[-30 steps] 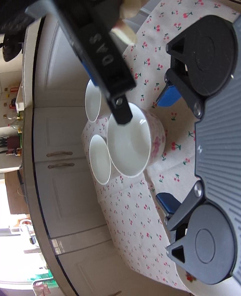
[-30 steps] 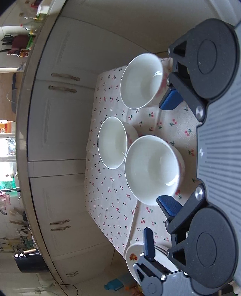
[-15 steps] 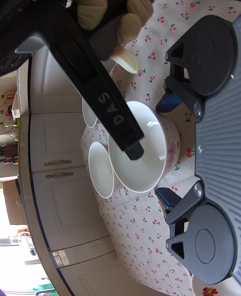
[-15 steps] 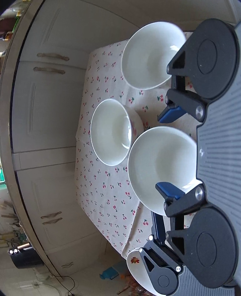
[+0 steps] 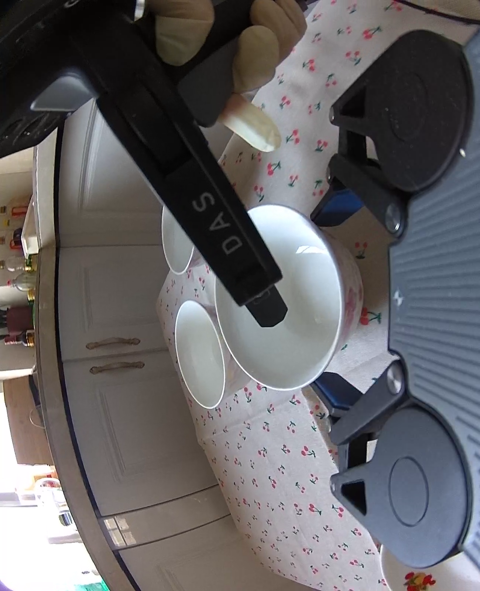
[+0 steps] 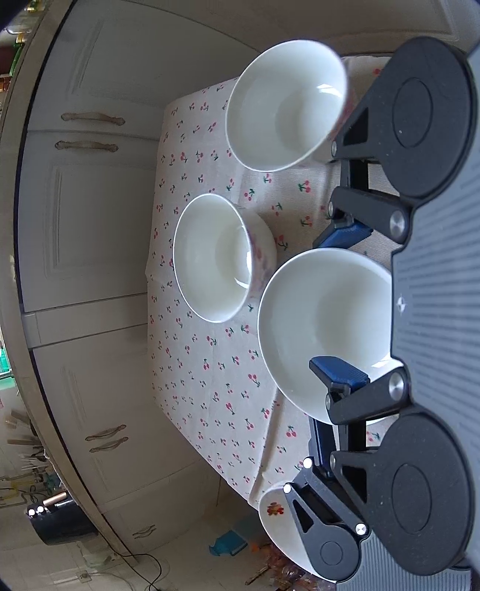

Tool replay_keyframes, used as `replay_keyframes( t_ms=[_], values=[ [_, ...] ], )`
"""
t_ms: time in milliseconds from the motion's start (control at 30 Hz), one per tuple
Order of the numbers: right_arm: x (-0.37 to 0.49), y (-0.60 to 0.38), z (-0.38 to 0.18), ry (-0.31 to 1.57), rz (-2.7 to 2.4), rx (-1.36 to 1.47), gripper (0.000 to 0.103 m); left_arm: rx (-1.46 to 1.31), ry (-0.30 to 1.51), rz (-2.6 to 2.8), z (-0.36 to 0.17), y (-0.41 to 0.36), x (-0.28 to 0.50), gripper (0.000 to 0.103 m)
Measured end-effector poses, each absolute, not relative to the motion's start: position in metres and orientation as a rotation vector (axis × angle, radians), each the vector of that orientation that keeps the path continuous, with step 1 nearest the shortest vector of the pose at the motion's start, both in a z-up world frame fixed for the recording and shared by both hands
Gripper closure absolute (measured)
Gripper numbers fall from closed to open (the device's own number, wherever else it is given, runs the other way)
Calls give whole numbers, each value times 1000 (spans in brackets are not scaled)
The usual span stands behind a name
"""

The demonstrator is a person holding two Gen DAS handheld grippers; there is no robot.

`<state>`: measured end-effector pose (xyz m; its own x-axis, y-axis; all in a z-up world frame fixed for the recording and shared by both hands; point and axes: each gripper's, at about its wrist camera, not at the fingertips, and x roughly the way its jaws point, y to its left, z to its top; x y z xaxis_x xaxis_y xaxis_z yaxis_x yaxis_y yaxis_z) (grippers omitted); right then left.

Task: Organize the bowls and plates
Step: 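Carry the bowl with the right tool beside the plate stack and release it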

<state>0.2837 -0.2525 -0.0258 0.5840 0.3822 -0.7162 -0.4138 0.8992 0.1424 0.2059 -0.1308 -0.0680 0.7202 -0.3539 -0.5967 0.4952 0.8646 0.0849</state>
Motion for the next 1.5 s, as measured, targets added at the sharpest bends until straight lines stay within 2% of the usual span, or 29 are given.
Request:
replay_keyframes(
  t_ms=[433, 933, 1500],
  values=[
    [235, -239, 0, 834, 450, -45, 36, 263, 618, -557, -40, -110, 171, 17],
    [183, -227, -14, 898, 456, -14, 36, 267, 699, -625, -52, -92, 132, 18],
    [172, -231, -25, 928, 429, 11, 35, 261, 698, -655, -59, -92, 120, 18]
  ],
)
